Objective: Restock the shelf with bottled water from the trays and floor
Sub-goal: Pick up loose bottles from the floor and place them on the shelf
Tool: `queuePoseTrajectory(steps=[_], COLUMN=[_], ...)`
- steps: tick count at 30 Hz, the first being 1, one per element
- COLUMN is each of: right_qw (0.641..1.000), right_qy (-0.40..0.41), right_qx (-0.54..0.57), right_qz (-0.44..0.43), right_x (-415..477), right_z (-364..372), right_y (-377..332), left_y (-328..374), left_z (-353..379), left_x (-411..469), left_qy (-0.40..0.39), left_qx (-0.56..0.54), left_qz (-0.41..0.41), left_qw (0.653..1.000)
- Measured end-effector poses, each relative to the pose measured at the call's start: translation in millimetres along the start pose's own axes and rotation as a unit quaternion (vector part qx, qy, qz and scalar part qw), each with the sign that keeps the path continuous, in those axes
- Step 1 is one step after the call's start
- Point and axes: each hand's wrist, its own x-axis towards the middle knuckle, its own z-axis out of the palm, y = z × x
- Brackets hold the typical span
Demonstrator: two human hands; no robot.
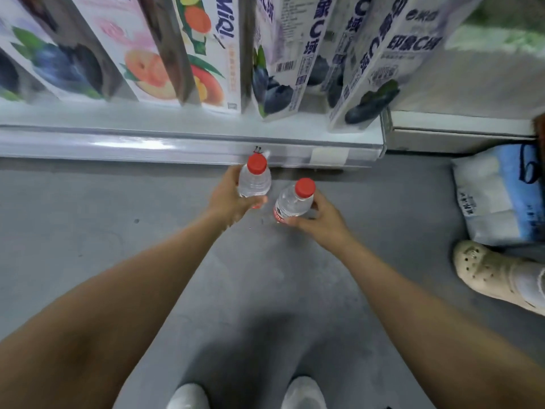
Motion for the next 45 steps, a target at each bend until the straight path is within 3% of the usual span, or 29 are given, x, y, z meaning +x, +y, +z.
queuePoseTrajectory(steps=[8, 13, 21, 27, 34, 41, 45], right_qw=[0.998, 0.986, 0.942, 0.920, 0.912, 0.935, 0.942], right_qy=[0.023, -0.017, -0.071, -0.092, -0.142, -0.127, -0.130], right_qx=[0.062, 0.156, 0.277, 0.310, 0.316, 0.305, 0.309], right_qz=[0.003, 0.050, 0.177, 0.223, 0.219, 0.126, 0.027], right_x=[13.4, -1.6, -118.0, -211.1, -289.3, -357.4, -379.4], right_z=[16.1, 7.5, -21.6, -56.2, -120.7, -196.9, -234.5], right_y=[12.4, -0.6, -79.0, -188.3, -350.2, -531.1, -630.6], left_y=[-15.7, -2.3, 63.5, 162.7, 317.6, 477.5, 568.3], left_z=[-5.9, -23.2, -73.6, -126.7, -210.1, -299.8, -346.4], left_x=[6.1, -12.1, -135.7, -237.1, -336.5, -425.2, -461.3], left_qy=[-0.023, -0.053, -0.032, -0.042, -0.050, -0.031, -0.020], left_qx=[-0.060, -0.161, -0.245, -0.269, -0.345, -0.379, -0.361], left_qz=[0.008, -0.067, -0.189, -0.233, -0.277, -0.141, -0.047], left_qw=[0.998, 0.983, 0.950, 0.933, 0.895, 0.914, 0.931])
